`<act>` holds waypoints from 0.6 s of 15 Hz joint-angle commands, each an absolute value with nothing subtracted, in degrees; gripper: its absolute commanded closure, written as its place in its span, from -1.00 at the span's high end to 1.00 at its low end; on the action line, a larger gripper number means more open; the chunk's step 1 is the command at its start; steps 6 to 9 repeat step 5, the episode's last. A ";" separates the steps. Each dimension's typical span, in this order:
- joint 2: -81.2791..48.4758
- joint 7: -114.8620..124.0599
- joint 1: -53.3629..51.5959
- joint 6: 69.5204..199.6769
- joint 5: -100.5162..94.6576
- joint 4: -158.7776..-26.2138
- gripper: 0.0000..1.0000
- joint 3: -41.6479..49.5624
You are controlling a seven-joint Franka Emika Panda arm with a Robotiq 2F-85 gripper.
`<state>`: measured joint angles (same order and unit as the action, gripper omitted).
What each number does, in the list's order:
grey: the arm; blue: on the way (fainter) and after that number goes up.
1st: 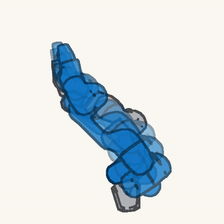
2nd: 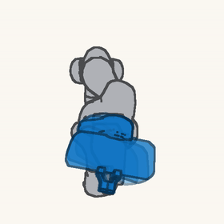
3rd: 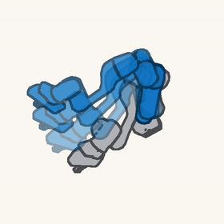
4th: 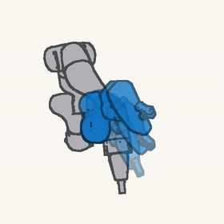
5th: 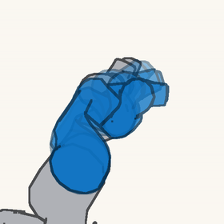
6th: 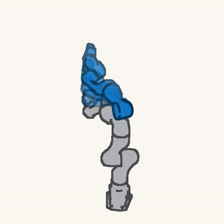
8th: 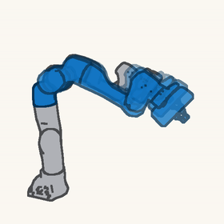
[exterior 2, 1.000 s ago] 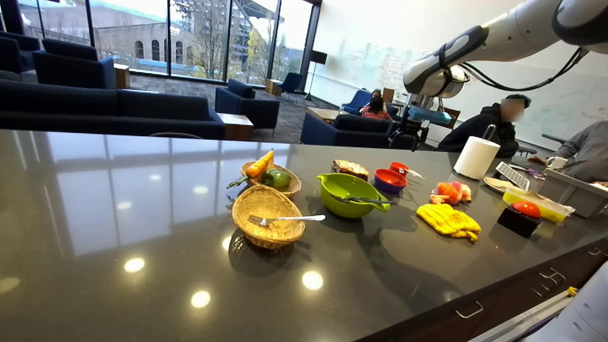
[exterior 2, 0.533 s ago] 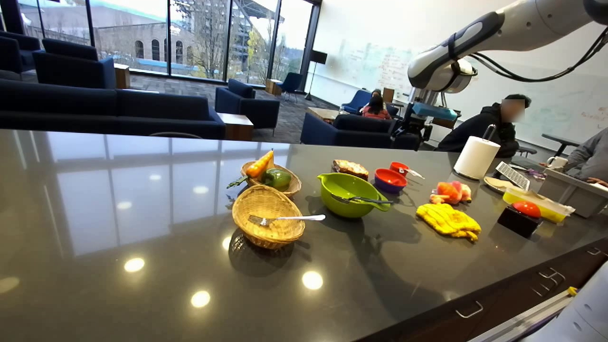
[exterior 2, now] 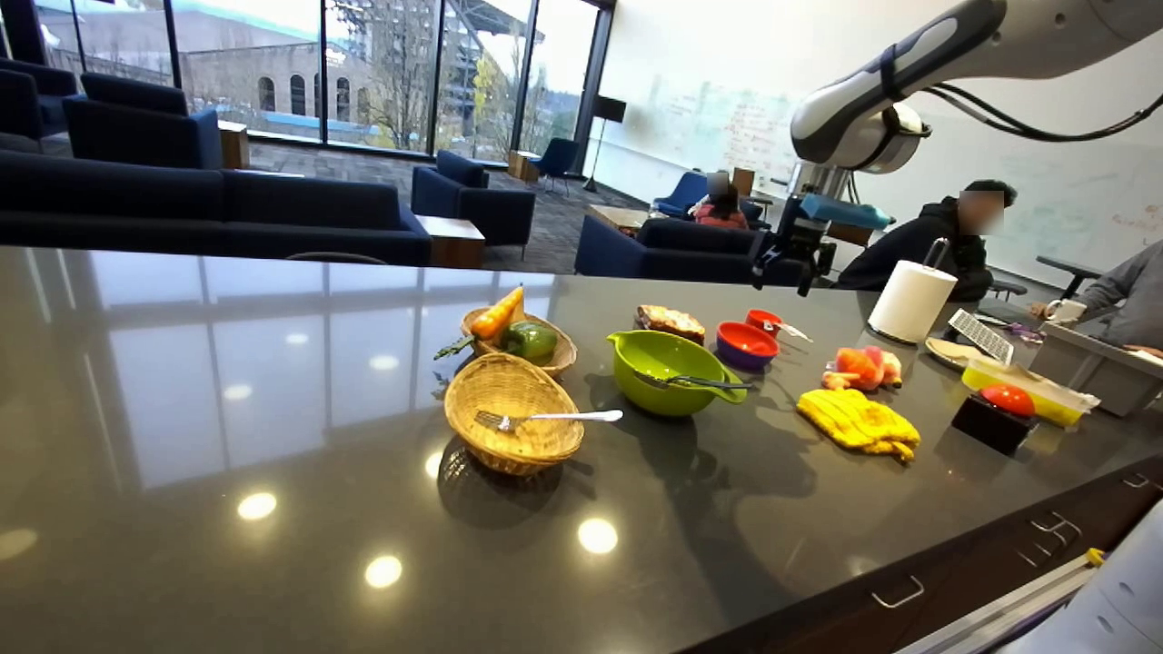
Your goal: Put the red object in the red bowl
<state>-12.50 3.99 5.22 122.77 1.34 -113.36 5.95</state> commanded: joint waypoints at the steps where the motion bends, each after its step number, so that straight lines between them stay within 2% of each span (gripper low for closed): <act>1: -6.41 2.99 5.16 121.28 1.20 -119.03 1.00 5.63; 9: -7.68 3.58 5.20 121.07 1.33 -118.08 1.00 5.60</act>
